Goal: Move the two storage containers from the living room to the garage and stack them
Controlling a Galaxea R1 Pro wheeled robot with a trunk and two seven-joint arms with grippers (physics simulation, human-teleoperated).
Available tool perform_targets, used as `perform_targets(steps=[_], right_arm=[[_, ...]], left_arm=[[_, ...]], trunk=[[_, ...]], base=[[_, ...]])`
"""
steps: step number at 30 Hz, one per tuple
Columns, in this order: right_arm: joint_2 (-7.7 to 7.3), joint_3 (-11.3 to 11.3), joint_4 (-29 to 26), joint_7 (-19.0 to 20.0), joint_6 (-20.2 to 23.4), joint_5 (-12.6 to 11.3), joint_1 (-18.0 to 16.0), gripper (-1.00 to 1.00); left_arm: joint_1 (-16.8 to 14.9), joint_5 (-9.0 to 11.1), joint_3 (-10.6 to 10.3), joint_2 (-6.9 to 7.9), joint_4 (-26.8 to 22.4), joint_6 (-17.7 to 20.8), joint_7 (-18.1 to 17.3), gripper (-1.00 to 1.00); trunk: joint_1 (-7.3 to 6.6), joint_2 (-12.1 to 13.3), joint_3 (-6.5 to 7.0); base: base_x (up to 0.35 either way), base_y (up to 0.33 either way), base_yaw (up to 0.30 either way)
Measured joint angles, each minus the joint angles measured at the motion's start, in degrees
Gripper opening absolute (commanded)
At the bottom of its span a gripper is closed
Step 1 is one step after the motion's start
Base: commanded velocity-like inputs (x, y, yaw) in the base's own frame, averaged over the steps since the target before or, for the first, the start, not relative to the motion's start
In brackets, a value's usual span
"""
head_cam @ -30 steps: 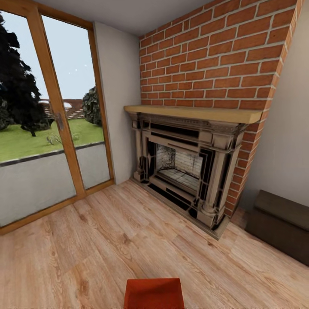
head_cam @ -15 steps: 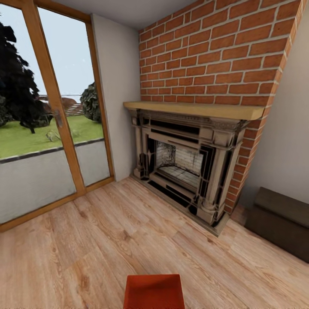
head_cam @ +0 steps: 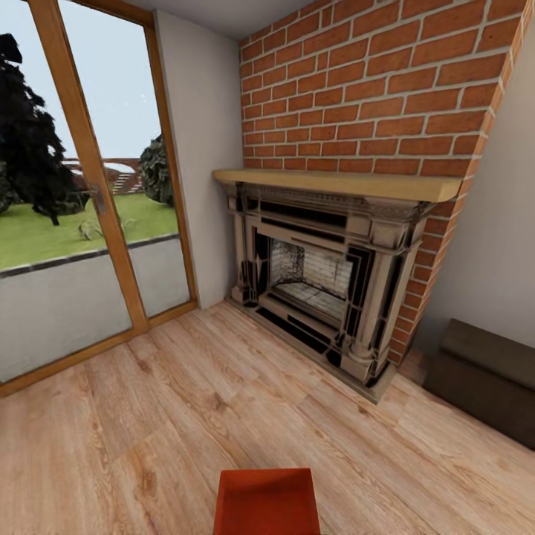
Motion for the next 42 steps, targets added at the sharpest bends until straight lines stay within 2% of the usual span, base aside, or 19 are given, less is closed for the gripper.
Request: perform_targets(steps=[42], right_arm=[[0.00, 0.0, 0.0, 0.0, 0.0, -0.1, 0.0, 1.00]], left_arm=[[0.0, 0.0, 0.0, 0.00, 0.0, 0.0, 0.0, 1.00]], trunk=[[0.00, 0.0, -3.75]], base=[[0.000, 0.000, 0.000]])
